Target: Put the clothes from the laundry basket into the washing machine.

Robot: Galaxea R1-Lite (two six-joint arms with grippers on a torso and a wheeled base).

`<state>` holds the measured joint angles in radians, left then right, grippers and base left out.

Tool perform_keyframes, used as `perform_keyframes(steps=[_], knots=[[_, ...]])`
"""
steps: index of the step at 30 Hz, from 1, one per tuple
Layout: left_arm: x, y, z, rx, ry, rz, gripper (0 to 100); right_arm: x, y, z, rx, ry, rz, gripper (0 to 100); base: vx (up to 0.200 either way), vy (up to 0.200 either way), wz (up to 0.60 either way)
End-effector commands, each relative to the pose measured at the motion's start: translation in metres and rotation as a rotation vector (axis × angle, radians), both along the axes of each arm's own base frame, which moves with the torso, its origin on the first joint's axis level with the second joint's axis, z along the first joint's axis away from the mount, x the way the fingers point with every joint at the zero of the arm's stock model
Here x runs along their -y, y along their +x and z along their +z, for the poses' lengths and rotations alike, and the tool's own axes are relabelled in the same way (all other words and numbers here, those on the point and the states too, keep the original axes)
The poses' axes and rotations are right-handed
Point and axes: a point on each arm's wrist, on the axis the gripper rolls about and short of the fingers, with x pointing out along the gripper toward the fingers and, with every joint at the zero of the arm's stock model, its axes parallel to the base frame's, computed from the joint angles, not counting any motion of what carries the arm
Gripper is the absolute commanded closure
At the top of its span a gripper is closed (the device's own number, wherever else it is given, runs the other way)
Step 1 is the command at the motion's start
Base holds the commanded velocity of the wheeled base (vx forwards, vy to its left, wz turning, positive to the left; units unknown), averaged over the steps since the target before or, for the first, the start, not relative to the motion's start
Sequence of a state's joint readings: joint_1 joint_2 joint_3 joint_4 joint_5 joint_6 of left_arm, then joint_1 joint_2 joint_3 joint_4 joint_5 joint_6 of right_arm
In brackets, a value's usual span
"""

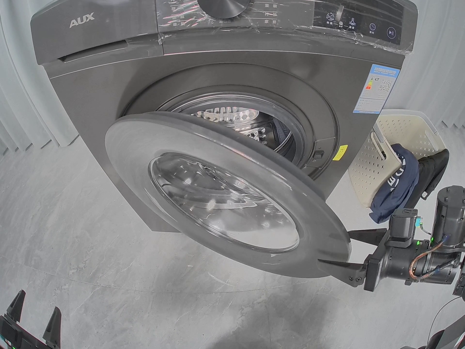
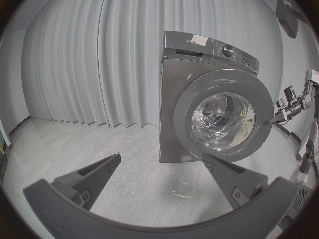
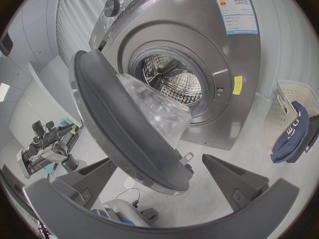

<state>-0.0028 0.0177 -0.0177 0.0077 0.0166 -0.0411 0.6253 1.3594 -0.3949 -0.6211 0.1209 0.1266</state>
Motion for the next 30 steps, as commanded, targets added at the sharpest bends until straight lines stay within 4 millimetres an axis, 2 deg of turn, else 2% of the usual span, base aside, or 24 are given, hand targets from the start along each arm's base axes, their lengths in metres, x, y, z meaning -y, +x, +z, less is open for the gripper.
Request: perform_keyframes(steps=[1, 2, 6, 11, 12, 17, 20, 24, 26, 28, 30], knots=[[0.000, 0.000, -0.004, -0.002, 0.000, 0.000, 0, -0.010, 0.011, -0.002, -0.014, -0.007, 0.010, 0, 0.000, 0.000, 0.00], [0.000, 0.000, -0.004, -0.002, 0.000, 0.002, 0, -0.017, 0.009, -0.007, -0.033, -0.020, 0.046, 0, 0.000, 0.000, 0.00], [0.000, 0.000, -0.004, -0.002, 0.000, 0.000, 0, -0.023, 0.001, -0.012, -0.057, -0.029, 0.092, 0, 0.000, 0.000, 0.00], [0.000, 0.000, -0.004, -0.002, 0.000, 0.000, 0, -0.017, -0.009, -0.021, -0.079, -0.055, 0.100, 0, 0.000, 0.000, 0.00], [0.000, 0.000, -0.004, -0.002, 0.000, 0.000, 0, -0.006, -0.018, -0.026, -0.091, -0.069, 0.086, 0, 0.000, 0.000, 0.00], [0.000, 0.000, -0.004, -0.002, 0.000, 0.000, 0, 0.023, -0.047, -0.049, -0.149, -0.118, 0.068, 0, 0.000, 0.000, 0.00], [0.000, 0.000, -0.004, -0.002, 0.001, 0.000, 0, 0.035, -0.055, -0.061, -0.201, -0.155, 0.029, 0, 0.000, 0.000, 0.00], [0.000, 0.000, -0.004, -0.002, 0.004, 0.000, 0, 0.048, -0.043, -0.062, -0.221, -0.161, -0.096, 0, 0.000, 0.000, 0.00], [0.000, 0.000, -0.004, -0.002, 0.004, 0.000, 0, 0.053, -0.024, -0.052, -0.200, -0.143, -0.182, 0, 0.000, 0.000, 0.00], [0.000, 0.000, -0.004, -0.002, 0.004, 0.000, 0, 0.054, -0.014, -0.047, -0.188, -0.134, -0.210, 0, 0.000, 0.000, 0.00], [0.000, 0.000, -0.004, -0.002, 0.004, 0.001, 0, 0.052, 0.008, -0.033, -0.151, -0.108, -0.251, 0, 0.000, 0.000, 0.00]])
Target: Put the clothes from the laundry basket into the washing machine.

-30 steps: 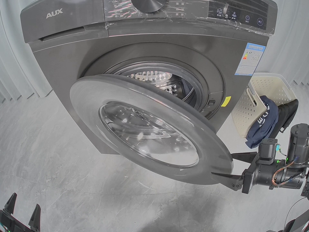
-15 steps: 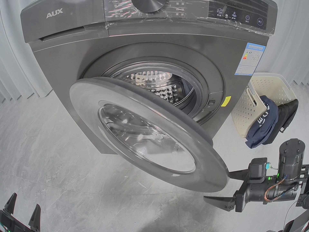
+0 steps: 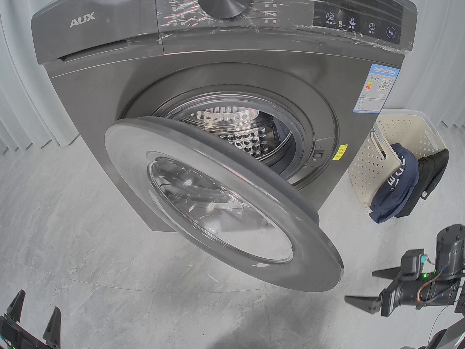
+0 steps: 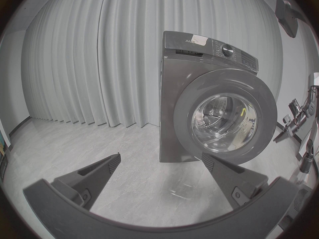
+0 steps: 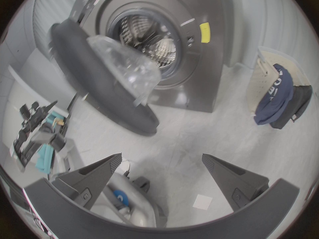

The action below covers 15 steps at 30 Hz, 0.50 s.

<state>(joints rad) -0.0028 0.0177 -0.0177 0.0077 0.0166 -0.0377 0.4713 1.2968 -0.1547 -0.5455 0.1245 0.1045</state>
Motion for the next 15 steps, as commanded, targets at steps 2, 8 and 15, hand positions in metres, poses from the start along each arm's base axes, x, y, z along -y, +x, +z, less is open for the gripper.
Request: perform_keyframes(steps=[2, 8, 15], knots=[[0.000, 0.000, -0.004, -0.002, 0.001, 0.002, 0, 0.001, 0.057, 0.029, 0.083, 0.030, -0.137, 0, 0.000, 0.000, 0.00], [0.000, 0.000, -0.004, -0.002, -0.002, 0.000, 0, -0.010, 0.090, 0.042, 0.117, 0.049, -0.143, 0, 0.000, 0.000, 0.00], [0.000, 0.000, -0.004, -0.002, -0.002, 0.000, 0, -0.034, 0.100, 0.028, 0.068, 0.037, -0.069, 0, 0.000, -0.171, 0.00]])
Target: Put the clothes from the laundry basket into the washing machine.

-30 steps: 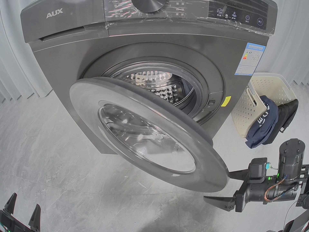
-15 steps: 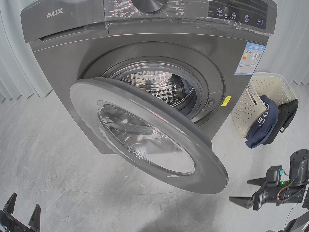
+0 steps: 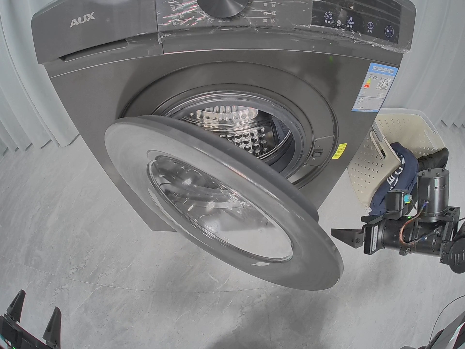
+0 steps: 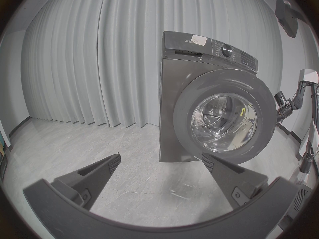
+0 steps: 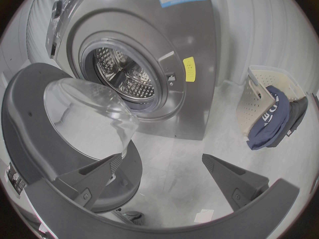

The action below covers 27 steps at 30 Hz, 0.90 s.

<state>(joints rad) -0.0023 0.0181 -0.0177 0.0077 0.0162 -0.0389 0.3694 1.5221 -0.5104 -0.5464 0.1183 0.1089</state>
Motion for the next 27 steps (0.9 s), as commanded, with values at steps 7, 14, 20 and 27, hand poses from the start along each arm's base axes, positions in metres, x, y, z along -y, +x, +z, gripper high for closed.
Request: perform_keyframes(steps=[7, 14, 20, 27], knots=[[0.000, 0.000, -0.004, -0.001, -0.001, 0.000, 0, -0.042, -0.016, -0.021, -0.088, -0.019, 0.164, 0, 0.000, -0.029, 0.00], [0.000, 0.000, -0.004, -0.001, 0.005, -0.002, 0, -0.038, -0.037, -0.018, -0.072, -0.028, 0.166, 0, 0.000, 0.000, 0.00], [0.000, 0.000, -0.004, -0.001, 0.004, -0.002, 0, -0.039, -0.023, -0.012, -0.046, -0.018, 0.113, 0, -0.067, 0.000, 0.00], [0.000, 0.000, -0.004, -0.001, 0.002, -0.003, 0, -0.051, -0.015, -0.015, -0.058, -0.029, 0.130, 0, -0.114, 0.000, 0.00]])
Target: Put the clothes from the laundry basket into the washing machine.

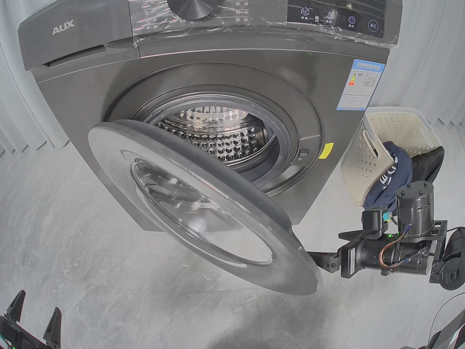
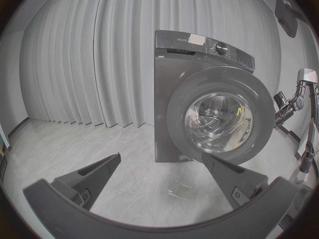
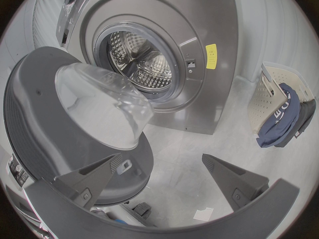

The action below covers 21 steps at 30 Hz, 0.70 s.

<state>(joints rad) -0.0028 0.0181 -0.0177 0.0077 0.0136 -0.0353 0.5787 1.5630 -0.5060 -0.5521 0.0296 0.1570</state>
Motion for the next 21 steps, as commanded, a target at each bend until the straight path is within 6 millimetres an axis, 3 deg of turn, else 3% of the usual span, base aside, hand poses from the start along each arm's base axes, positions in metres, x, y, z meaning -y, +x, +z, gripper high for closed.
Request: perform_keyframes(steps=[1, 8, 12, 16, 21], knots=[[0.000, 0.000, -0.004, -0.001, -0.001, 0.000, 0, -0.010, -0.002, -0.007, -0.026, -0.014, 0.040, 0, 0.000, 0.000, 0.00], [0.000, 0.000, -0.004, -0.001, -0.001, 0.001, 0, -0.018, -0.025, -0.013, -0.069, -0.002, 0.109, 0, 0.000, 0.000, 0.00], [0.000, 0.000, -0.004, -0.001, -0.001, 0.000, 0, -0.015, -0.020, -0.007, -0.048, 0.016, 0.077, 0, 0.000, 0.000, 0.00], [0.000, 0.000, -0.004, -0.001, -0.003, 0.001, 0, -0.007, 0.025, -0.001, -0.012, 0.016, -0.089, 0, 0.000, 0.000, 0.00], [0.000, 0.000, -0.004, -0.001, -0.003, 0.000, 0, -0.014, 0.076, -0.006, 0.001, 0.011, -0.176, 0, 0.000, 0.000, 0.00]])
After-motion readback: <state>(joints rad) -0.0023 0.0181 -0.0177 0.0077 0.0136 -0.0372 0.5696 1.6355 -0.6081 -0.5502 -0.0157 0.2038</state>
